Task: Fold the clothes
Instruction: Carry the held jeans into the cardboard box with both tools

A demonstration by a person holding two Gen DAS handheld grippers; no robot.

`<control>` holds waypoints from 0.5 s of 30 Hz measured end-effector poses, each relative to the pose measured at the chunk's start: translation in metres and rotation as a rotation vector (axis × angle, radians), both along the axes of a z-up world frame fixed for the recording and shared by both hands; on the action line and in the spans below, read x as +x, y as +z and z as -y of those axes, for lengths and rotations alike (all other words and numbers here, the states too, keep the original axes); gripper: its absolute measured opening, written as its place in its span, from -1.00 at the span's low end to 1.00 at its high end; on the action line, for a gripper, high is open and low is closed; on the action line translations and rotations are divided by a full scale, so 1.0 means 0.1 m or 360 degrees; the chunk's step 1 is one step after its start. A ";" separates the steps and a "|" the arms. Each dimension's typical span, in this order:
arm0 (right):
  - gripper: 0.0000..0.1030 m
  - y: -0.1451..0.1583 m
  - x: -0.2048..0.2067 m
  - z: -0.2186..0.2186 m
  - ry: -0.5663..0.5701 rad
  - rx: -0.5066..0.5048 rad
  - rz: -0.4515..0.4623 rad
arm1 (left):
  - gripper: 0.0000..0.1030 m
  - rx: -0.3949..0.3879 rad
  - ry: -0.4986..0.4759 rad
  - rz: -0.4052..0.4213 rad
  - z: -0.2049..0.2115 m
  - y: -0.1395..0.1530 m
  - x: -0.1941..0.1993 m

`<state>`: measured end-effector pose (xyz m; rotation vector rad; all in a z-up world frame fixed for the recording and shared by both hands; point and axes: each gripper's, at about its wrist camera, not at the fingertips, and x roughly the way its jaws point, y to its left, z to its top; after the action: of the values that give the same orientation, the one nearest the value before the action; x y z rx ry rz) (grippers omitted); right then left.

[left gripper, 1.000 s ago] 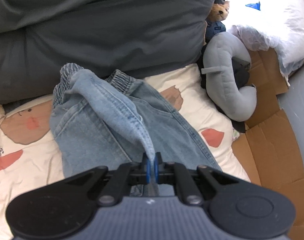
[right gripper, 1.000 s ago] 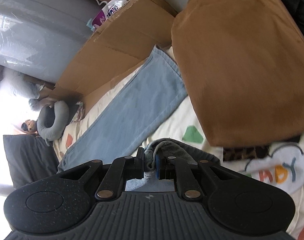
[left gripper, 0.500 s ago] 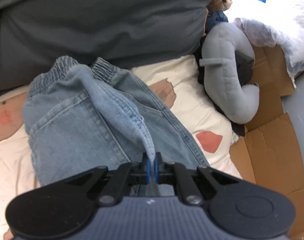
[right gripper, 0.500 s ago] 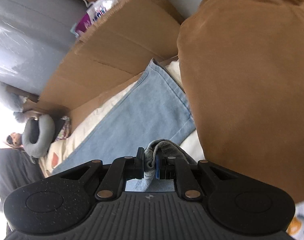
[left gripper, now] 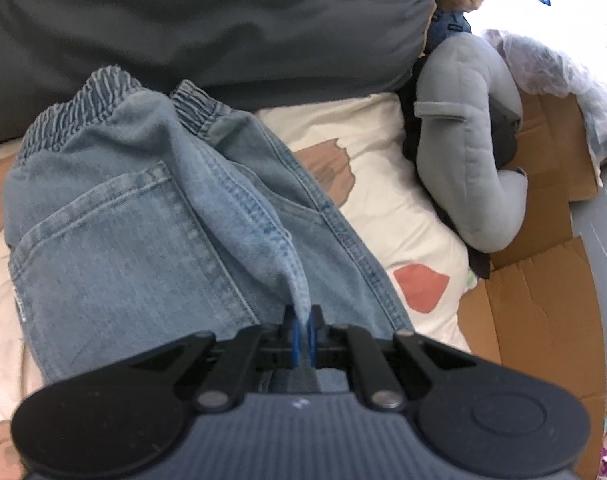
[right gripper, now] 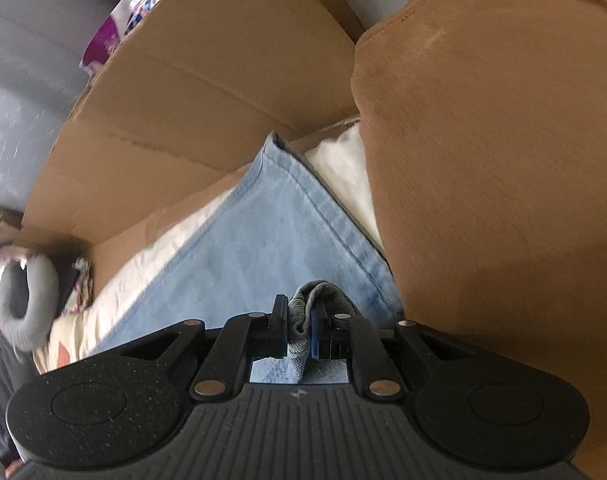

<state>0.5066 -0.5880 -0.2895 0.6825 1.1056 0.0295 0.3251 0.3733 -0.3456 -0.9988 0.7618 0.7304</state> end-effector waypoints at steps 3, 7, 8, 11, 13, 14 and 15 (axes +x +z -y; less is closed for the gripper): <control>-0.82 0.02 0.10 -0.06 -0.0025 -0.0046 0.0013 | -0.91 -0.0052 0.0020 0.0014 -0.06 -0.04 0.01; -0.82 -0.01 0.22 -0.12 -0.0088 -0.0077 0.0002 | -0.91 -0.0096 0.0032 0.0040 -0.15 -0.08 0.07; -0.82 -0.03 0.25 -0.13 -0.0110 -0.0080 -0.0001 | -0.91 -0.0110 0.0040 0.0052 -0.17 -0.09 0.08; -0.82 -0.09 0.32 -0.13 -0.0176 -0.0077 0.0008 | -0.91 -0.0143 0.0049 0.0086 -0.25 -0.15 0.12; -0.82 -0.13 0.37 -0.12 -0.0212 -0.0074 0.0020 | -0.91 -0.0158 0.0054 0.0117 -0.29 -0.19 0.14; -0.82 -0.14 0.40 -0.13 -0.0220 -0.0077 0.0021 | -0.91 -0.0163 0.0054 0.0132 -0.31 -0.21 0.15; -0.82 -0.15 0.43 -0.13 -0.0224 -0.0081 0.0020 | -0.91 -0.0167 0.0053 0.0142 -0.32 -0.22 0.16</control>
<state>0.5493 -0.5749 -0.3045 0.7119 1.0404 -0.1142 0.3409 0.4056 -0.3680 -1.1343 0.7129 0.6750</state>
